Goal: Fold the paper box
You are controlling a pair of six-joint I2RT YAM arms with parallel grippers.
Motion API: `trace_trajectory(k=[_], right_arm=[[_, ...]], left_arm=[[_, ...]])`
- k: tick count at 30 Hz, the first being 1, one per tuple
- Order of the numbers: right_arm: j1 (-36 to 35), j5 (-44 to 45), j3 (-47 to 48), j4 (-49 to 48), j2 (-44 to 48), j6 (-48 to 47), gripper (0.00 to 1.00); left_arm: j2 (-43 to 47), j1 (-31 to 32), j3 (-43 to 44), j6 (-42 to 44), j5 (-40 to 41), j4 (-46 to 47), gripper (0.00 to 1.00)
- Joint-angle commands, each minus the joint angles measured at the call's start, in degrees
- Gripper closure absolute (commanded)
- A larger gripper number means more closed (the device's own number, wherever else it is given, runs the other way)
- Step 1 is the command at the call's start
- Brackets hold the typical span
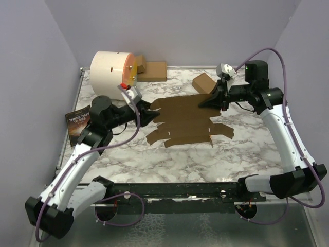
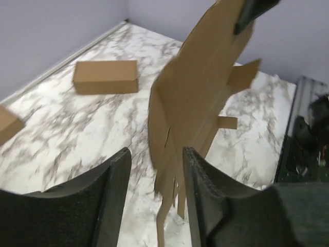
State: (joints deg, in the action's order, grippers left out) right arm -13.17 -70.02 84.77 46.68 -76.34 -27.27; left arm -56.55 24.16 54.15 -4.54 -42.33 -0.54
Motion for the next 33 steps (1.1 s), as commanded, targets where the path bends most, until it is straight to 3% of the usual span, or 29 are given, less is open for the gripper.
trace_trajectory(k=[1, 4, 7, 15, 21, 24, 25, 27, 33], right_arm=[[2.3, -1.9, 3.8, 2.4, 2.3, 0.6, 0.99], [2.7, -2.6, 6.4, 3.8, 1.6, 0.7, 0.99], [2.8, -3.9, 9.4, 5.2, 0.7, 1.0, 0.99], [3.8, -5.3, 12.7, 6.6, 0.2, 1.0, 0.99], [4.0, -6.3, 12.0, 6.6, 0.9, 0.9, 0.99], [4.2, -6.5, 12.3, 6.6, 0.7, 1.0, 0.99], [4.3, -6.3, 12.3, 6.6, 0.6, 1.0, 0.99], [4.3, -4.8, 11.8, 6.5, 0.6, 0.7, 0.99], [4.3, -1.2, 10.7, 8.6, 0.0, -3.2, 0.99]], left_arm=[[12.4, -0.9, -8.4, -3.8, 19.6, 2.8, 0.4], [20.2, -1.2, -14.2, -8.0, 25.1, 5.8, 0.23], [23.2, -1.3, -16.7, -9.7, 24.6, 6.0, 0.23], [15.2, -2.5, -15.0, -8.7, 16.8, 7.8, 0.5], [16.6, -2.7, -16.1, -6.8, 12.3, 11.2, 0.49], [15.6, -3.0, -15.8, -4.8, 13.8, 8.6, 0.79], [15.6, -3.1, -15.8, -5.0, 13.8, 8.5, 0.81], [17.0, -3.1, -15.7, -6.2, 13.2, 9.7, 0.75], [21.9, -3.1, -10.0, -9.9, 10.2, 11.5, 0.3]])
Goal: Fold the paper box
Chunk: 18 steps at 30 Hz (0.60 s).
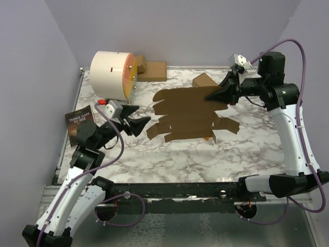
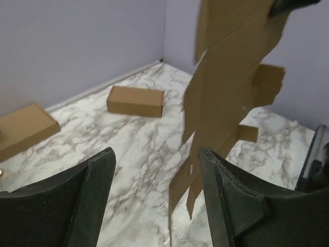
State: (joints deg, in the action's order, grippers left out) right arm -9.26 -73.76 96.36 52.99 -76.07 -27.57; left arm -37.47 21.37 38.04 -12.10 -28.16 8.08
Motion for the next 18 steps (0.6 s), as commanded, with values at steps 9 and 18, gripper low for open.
trace_trajectory(k=[9, 18], right_arm=[[0.2, 3.9, -1.6, 7.4, -3.2, -9.4, 0.99], [-0.4, 5.3, 0.6, 12.2, -4.6, -14.3, 0.99]], left_arm=[[-22.0, -0.3, 41.5, 0.8, -19.6, -27.1, 0.15], [-29.6, 3.2, 48.1, 7.9, -18.0, -29.5, 0.13]])
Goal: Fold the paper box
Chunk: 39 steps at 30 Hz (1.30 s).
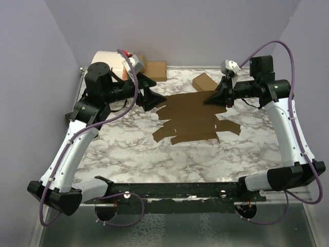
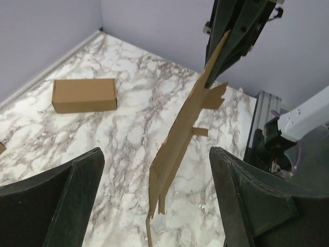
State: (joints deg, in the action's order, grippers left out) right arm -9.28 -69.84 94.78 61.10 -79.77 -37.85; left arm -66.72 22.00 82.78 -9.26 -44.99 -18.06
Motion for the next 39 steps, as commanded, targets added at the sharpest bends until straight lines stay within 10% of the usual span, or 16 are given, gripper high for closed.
trace_trajectory(k=[1, 13, 18, 22, 25, 32, 39], right_arm=[[-0.4, 1.5, 2.5, 4.7, -1.3, -4.7, 0.99], [-1.5, 1.4, 4.2, 6.5, -3.3, -6.7, 0.99], [-1.6, 1.1, 4.4, 7.0, -3.9, -7.1, 0.99], [-1.7, 0.7, 4.2, 7.2, -4.1, -7.2, 0.99], [-1.7, 0.6, 4.0, 6.9, -4.0, -6.7, 0.98], [0.3, -1.0, 4.2, 2.4, -2.2, 1.7, 0.29], [15.1, -8.2, -3.4, -9.9, 4.5, 13.9, 0.12]], left_arm=[[-1.3, 3.6, 4.4, 7.5, 0.2, -4.6, 0.13], [-16.0, 14.8, 15.9, 19.9, 5.7, -20.1, 0.27], [-18.6, 15.9, 17.3, 20.4, 7.1, -21.1, 0.55], [-20.4, 16.2, 19.1, 20.7, 6.1, -22.1, 0.98], [-20.5, 16.2, 19.7, 21.3, 5.3, -22.7, 1.0], [-15.5, 15.0, 15.1, 18.5, 8.9, -18.9, 1.0], [-4.0, 9.5, 1.9, 8.2, 8.0, -6.7, 1.0]])
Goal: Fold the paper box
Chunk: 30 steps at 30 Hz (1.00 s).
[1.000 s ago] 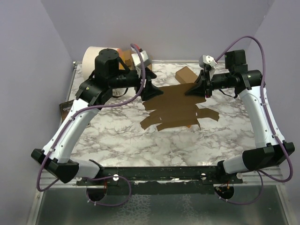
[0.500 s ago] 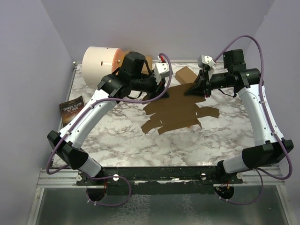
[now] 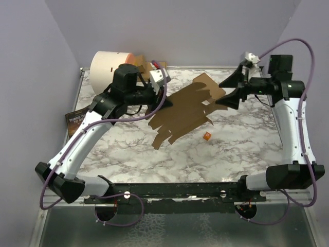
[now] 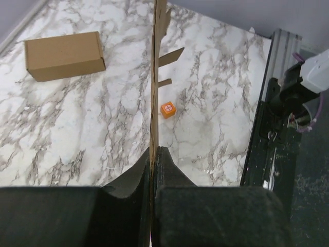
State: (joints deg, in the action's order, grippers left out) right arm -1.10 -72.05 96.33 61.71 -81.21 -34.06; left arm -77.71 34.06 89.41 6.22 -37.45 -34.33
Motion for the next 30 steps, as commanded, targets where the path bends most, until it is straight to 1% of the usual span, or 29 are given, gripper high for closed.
trace_trajectory(k=[1, 5, 8, 11, 15, 17, 19, 22, 24, 26, 30], right_arm=[[8.2, -6.2, -8.4, -14.3, 7.6, 13.4, 0.11], [12.5, -6.6, -24.8, -36.2, 14.6, 30.0, 0.05], [14.2, -7.5, -36.8, -54.2, 19.0, 43.3, 0.0], [14.8, -7.6, -47.2, -70.5, 22.2, 54.4, 0.0], [14.7, -4.4, -58.3, -89.8, 24.8, 67.2, 0.0], [14.7, -2.9, -60.9, -95.8, 24.4, 71.3, 0.0], [14.4, -2.9, -61.2, -101.0, 22.5, 75.7, 0.0], [13.2, -1.7, -59.3, -104.2, 18.5, 82.3, 0.0], [12.2, -1.2, -58.5, -107.5, 16.3, 86.4, 0.0], [11.2, -0.8, -58.3, -112.8, 14.6, 90.3, 0.0], [9.7, 1.6, -57.0, -120.1, 12.3, 95.9, 0.0]], left_arm=[[8.4, -3.4, -6.1, -9.1, 0.5, 11.4, 1.0], [13.2, -6.4, -10.1, -16.1, 0.7, 17.8, 1.0], [15.0, -8.1, -10.8, -20.0, 1.5, 20.3, 1.0], [15.6, -9.1, -10.3, -23.2, 1.9, 22.1, 1.0], [15.7, -9.5, -9.7, -27.5, 1.5, 26.4, 1.0], [15.6, -9.5, -9.7, -30.0, 0.8, 29.6, 1.0], [15.3, -9.5, -9.8, -32.8, -0.3, 33.0, 1.0], [14.9, -9.5, -9.7, -36.6, -1.5, 37.4, 1.0], [14.7, -9.5, -9.5, -38.2, -2.0, 39.0, 1.0], [14.6, -9.5, -9.3, -39.4, -2.4, 40.3, 1.0], [14.7, -9.5, -9.4, -41.4, -3.1, 42.3, 1.0]])
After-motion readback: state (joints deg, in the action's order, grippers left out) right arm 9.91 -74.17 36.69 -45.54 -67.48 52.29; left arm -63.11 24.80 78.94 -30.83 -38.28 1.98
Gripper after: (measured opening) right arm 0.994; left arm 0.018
